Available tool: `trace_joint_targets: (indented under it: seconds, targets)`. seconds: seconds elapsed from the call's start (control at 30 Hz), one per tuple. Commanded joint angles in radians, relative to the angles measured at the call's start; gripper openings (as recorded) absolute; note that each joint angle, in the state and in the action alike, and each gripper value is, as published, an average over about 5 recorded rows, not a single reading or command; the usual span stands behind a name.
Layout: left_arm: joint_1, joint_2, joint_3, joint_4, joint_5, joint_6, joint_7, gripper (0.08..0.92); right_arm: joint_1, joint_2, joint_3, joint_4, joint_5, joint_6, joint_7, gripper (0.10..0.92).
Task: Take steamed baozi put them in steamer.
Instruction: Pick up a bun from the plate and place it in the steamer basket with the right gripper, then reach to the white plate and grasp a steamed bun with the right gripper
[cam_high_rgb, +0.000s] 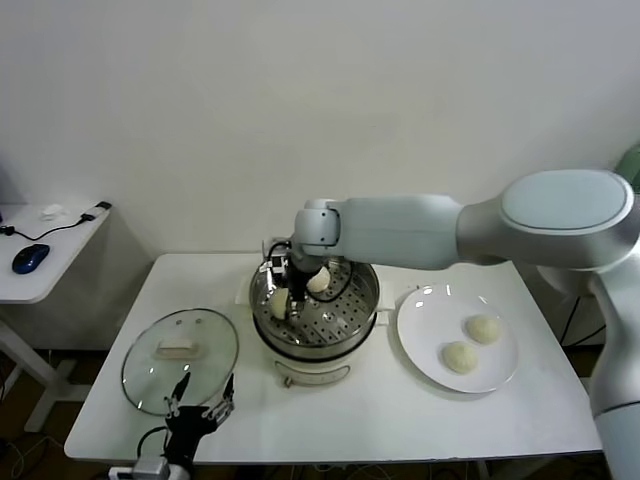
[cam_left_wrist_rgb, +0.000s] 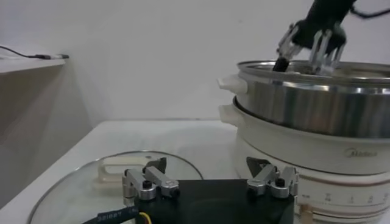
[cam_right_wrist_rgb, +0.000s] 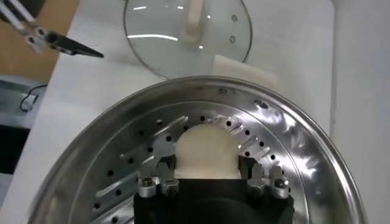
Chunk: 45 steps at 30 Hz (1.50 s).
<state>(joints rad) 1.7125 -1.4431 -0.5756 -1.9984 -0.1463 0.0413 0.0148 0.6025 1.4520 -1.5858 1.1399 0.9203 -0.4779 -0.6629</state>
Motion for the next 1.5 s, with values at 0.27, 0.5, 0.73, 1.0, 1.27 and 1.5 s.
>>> trace_joint_targets:
  seconds: [0.27, 0.5, 0.73, 1.0, 1.27, 1.5]
  targets:
    - [0.004, 0.001, -0.001, -0.009, -0.001, 0.001, 0.000, 0.823, 0.179, -0.095, -0.026, 0.011, -0.017, 0.202, -0.240, 0.820]
    - [0.008, 0.002, 0.001, -0.019, 0.001, 0.002, 0.005, 0.823, 0.394, -0.416, -0.142, 0.075, -0.096, 0.368, -0.462, 0.823]
    - [0.007, 0.006, 0.003, -0.017, -0.003, 0.009, 0.007, 0.823, 0.420, -0.782, -0.296, 0.274, -0.298, 0.343, -0.436, 0.823]
    - [0.007, 0.007, -0.007, -0.019, -0.004, 0.011, 0.007, 0.823, 0.080, -0.932, -0.155, 0.331, -0.439, 0.232, -0.314, 0.823]
    - [0.010, 0.004, -0.005, -0.013, -0.003, 0.011, 0.007, 0.823, -0.234, -0.909, 0.106, 0.249, -0.546, 0.151, -0.219, 0.823]
    - [0.012, 0.005, -0.007, -0.011, -0.004, 0.010, 0.007, 0.823, -0.317, -0.855, 0.164, 0.202, -0.584, 0.102, -0.162, 0.823]
